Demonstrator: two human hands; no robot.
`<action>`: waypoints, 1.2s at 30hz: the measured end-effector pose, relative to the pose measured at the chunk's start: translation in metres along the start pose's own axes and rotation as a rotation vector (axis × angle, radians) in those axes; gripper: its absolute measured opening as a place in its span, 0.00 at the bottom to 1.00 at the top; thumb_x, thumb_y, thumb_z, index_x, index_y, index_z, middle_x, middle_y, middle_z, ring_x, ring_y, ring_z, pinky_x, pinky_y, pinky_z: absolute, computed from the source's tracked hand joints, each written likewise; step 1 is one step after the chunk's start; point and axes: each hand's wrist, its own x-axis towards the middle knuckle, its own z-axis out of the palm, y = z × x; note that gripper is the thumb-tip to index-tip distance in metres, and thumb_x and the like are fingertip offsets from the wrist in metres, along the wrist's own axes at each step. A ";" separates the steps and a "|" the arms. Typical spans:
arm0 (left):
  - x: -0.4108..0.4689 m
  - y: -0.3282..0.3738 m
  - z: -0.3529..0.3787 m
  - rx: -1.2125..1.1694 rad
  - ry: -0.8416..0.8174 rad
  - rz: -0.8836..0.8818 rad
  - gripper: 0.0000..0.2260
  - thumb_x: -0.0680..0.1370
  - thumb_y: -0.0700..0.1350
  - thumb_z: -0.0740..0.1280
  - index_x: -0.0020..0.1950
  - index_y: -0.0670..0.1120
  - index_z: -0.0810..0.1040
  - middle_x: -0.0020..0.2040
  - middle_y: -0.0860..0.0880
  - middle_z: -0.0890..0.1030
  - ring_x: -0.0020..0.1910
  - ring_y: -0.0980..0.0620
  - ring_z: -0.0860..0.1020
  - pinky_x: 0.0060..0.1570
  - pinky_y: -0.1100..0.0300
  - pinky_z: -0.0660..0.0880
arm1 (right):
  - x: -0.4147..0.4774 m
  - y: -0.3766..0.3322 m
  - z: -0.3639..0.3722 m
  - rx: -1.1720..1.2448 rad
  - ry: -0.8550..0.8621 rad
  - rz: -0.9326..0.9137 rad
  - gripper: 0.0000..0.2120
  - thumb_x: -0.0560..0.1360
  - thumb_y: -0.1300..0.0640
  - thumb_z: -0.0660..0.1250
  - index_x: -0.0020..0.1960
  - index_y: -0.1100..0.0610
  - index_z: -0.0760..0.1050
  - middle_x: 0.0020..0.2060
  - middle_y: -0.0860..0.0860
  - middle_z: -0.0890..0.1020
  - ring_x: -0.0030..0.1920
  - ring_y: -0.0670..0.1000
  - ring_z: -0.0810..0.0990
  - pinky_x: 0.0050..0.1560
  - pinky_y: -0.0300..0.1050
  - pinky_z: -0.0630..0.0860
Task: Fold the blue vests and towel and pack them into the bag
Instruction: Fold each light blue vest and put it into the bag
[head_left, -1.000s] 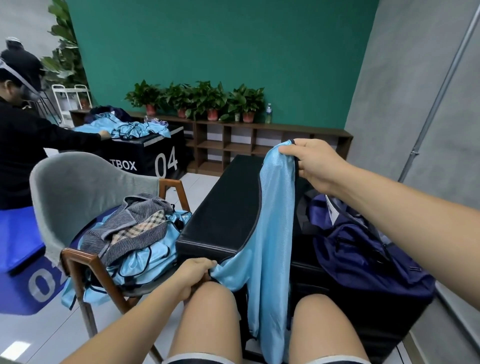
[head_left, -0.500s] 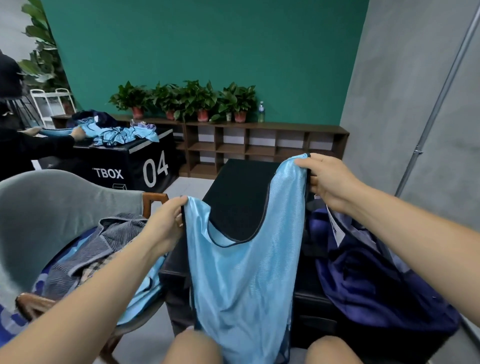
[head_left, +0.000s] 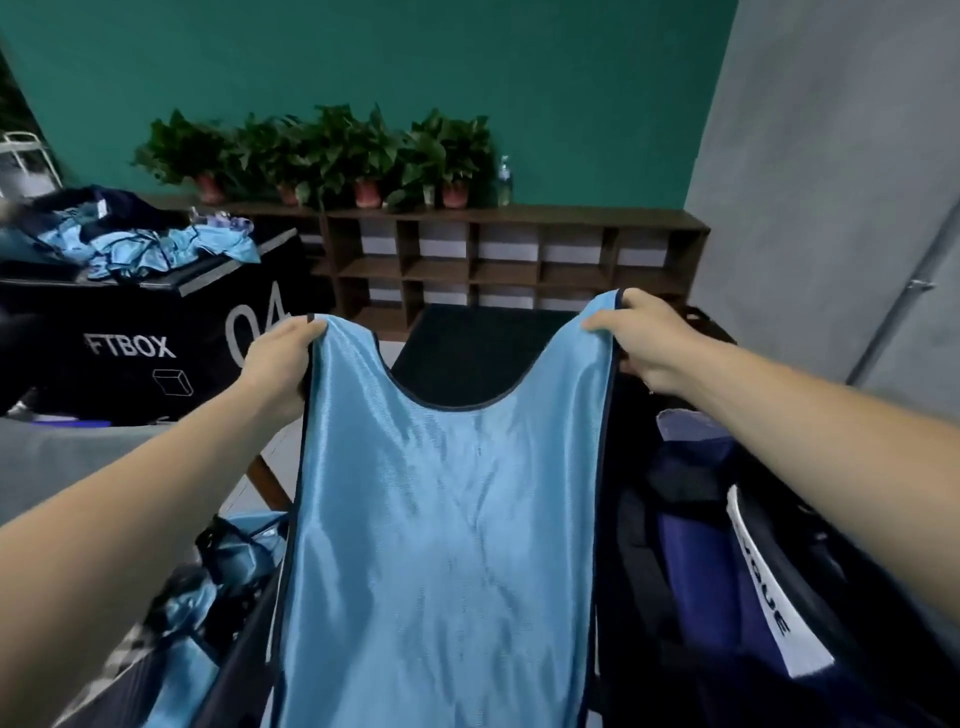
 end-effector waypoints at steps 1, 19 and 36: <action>0.018 -0.004 0.007 0.008 0.001 0.004 0.07 0.83 0.48 0.70 0.56 0.46 0.84 0.54 0.44 0.87 0.51 0.45 0.86 0.49 0.52 0.83 | 0.020 0.006 0.005 -0.004 0.002 0.012 0.16 0.76 0.59 0.75 0.61 0.60 0.75 0.55 0.58 0.86 0.56 0.59 0.86 0.49 0.53 0.79; 0.057 -0.112 -0.004 0.724 -0.200 -0.044 0.30 0.77 0.45 0.78 0.76 0.46 0.69 0.66 0.46 0.76 0.62 0.44 0.77 0.61 0.49 0.73 | 0.055 0.076 0.046 -0.488 -0.192 0.359 0.25 0.81 0.57 0.73 0.75 0.59 0.70 0.71 0.58 0.77 0.67 0.57 0.79 0.68 0.55 0.78; -0.233 -0.148 -0.107 0.982 -0.199 0.322 0.21 0.70 0.60 0.80 0.58 0.58 0.76 0.55 0.54 0.70 0.57 0.48 0.72 0.60 0.49 0.74 | -0.261 0.133 0.076 -1.052 -0.171 -0.072 0.31 0.74 0.37 0.70 0.68 0.55 0.65 0.61 0.55 0.72 0.57 0.61 0.80 0.47 0.53 0.73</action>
